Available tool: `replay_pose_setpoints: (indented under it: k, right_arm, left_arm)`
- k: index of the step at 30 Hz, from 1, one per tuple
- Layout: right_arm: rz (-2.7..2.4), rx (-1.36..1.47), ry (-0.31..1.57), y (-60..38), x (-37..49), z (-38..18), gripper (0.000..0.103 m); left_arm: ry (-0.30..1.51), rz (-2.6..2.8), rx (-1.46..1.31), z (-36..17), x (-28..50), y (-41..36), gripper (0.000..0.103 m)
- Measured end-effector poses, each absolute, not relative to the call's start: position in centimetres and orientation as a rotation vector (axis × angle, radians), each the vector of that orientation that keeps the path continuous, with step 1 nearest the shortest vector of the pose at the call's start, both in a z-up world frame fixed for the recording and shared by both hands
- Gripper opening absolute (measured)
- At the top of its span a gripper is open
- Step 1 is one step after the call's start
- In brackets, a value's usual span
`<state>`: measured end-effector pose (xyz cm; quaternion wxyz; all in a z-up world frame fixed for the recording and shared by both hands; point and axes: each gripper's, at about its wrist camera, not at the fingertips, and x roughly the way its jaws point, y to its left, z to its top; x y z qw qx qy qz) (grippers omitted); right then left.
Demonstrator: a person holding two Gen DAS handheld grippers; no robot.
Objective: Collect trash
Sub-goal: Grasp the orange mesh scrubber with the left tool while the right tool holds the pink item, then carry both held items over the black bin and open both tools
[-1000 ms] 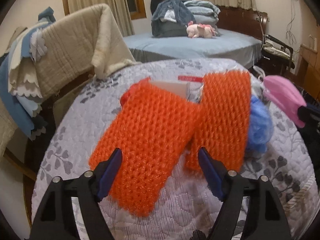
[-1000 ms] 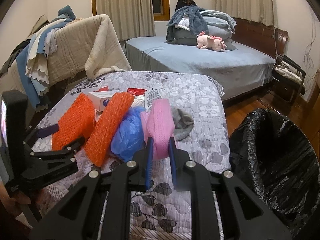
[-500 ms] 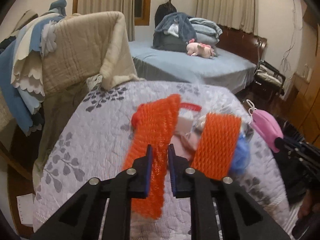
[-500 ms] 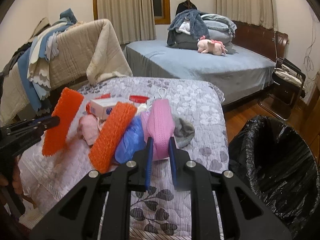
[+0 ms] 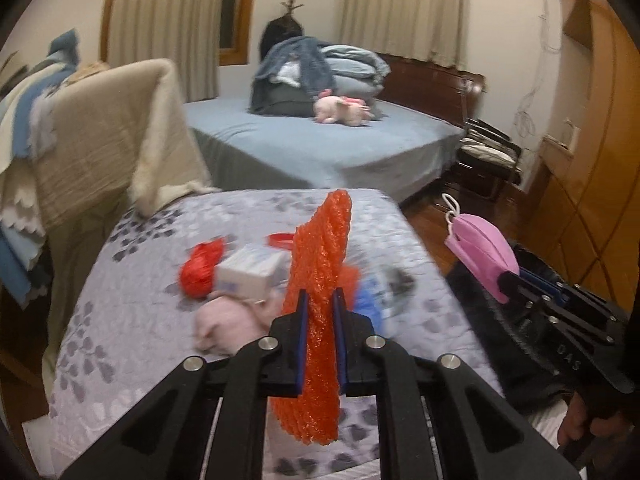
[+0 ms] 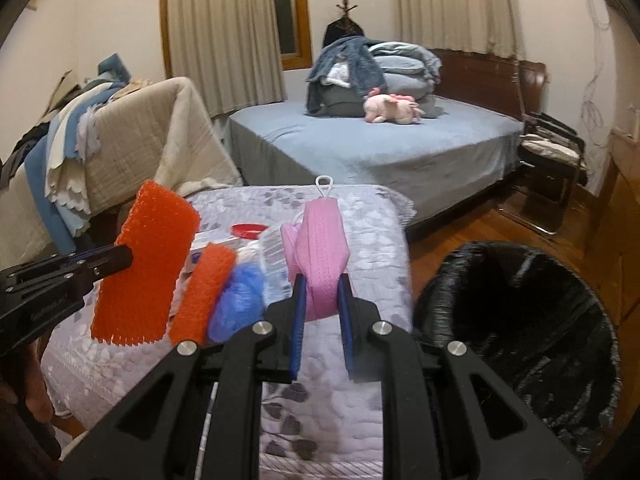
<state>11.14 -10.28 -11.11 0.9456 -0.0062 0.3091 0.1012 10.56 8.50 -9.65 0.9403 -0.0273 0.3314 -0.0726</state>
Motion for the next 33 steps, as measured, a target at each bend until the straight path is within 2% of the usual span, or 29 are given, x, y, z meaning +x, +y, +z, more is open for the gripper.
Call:
replay_pose_setpoints:
  k: [12,24,28,29,30,31,32,33]
  right_arm:
    - [-0.01,0.008,0.582,-19.4,9.0,-9.2,0.015]
    - [-0.234,0.038,0.63,-29.1,7.3,-12.0,0.016]
    - [-0.274,0.05,0.647,-31.1,7.3,-12.9,0.023]
    - [-0.285,0.053,0.65,-31.6,7.2,-13.1,0.028]
    - [-0.293,0.053,0.649,-31.8,7.2,-13.3,0.037]
    - [-0.299,0.052,0.647,-32.0,7.0,-13.4,0.044]
    - [-0.301,0.05,0.647,-32.2,7.0,-13.5,0.046]
    - [-0.307,0.048,0.645,-32.4,6.9,-13.5,0.051]
  left_arm:
    - [0.663,-0.401,-0.007,-8.6,12.7,-2.8,0.012]
    - [0.693,-0.619,0.028,-9.5,14.2,-14.3,0.012]
    - [0.703,-0.665,0.045,-10.1,14.8,-16.9,0.013]
    - [0.707,-0.673,0.042,-10.3,14.9,-17.3,0.018]
    - [0.715,-0.684,0.035,-10.6,15.1,-17.6,0.033]
    - [0.722,-0.693,0.024,-10.8,15.2,-17.7,0.041]
    - [0.723,-0.695,0.012,-10.9,15.3,-17.4,0.051]
    - [0.724,-0.696,0.001,-11.0,15.3,-17.2,0.054]
